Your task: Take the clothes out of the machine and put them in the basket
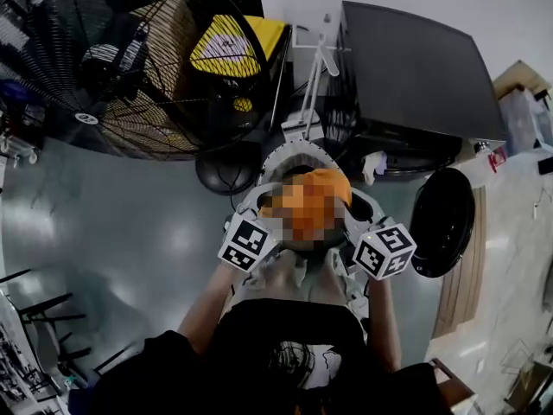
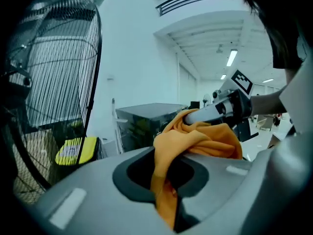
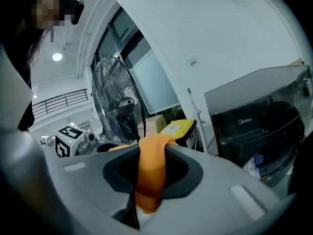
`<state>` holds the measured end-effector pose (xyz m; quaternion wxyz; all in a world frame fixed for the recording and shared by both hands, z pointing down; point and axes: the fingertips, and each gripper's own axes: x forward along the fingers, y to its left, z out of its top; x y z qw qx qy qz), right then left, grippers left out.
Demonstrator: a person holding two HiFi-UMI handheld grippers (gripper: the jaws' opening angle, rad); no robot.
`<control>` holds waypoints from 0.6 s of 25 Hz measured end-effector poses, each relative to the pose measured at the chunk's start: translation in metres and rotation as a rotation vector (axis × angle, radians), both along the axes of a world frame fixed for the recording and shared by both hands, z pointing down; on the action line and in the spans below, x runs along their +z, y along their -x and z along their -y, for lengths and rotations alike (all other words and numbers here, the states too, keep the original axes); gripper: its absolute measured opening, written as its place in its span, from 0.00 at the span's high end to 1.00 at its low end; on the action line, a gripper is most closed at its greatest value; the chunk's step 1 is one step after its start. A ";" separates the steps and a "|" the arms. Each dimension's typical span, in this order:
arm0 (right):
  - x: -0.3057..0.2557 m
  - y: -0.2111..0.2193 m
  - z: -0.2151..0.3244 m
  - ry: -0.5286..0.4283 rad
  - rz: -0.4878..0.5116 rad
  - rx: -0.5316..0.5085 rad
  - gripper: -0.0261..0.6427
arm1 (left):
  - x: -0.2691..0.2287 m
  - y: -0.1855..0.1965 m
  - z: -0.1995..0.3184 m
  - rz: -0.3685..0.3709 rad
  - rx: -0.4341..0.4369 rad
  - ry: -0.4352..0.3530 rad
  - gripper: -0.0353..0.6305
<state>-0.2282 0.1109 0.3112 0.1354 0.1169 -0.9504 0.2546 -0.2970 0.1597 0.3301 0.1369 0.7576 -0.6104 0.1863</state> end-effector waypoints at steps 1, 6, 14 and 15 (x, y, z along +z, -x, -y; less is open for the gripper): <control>0.015 0.001 -0.002 0.017 -0.018 0.002 0.82 | 0.014 0.001 -0.003 -0.006 0.001 0.027 0.88; 0.088 0.007 -0.002 0.032 -0.147 -0.007 0.82 | 0.089 0.004 -0.007 -0.026 0.013 0.153 0.88; 0.206 0.008 0.002 0.077 -0.339 -0.060 0.82 | 0.206 -0.010 -0.009 -0.013 0.120 0.374 0.88; 0.221 0.006 0.001 0.097 -0.354 -0.062 0.82 | 0.220 -0.012 -0.010 -0.008 0.135 0.401 0.88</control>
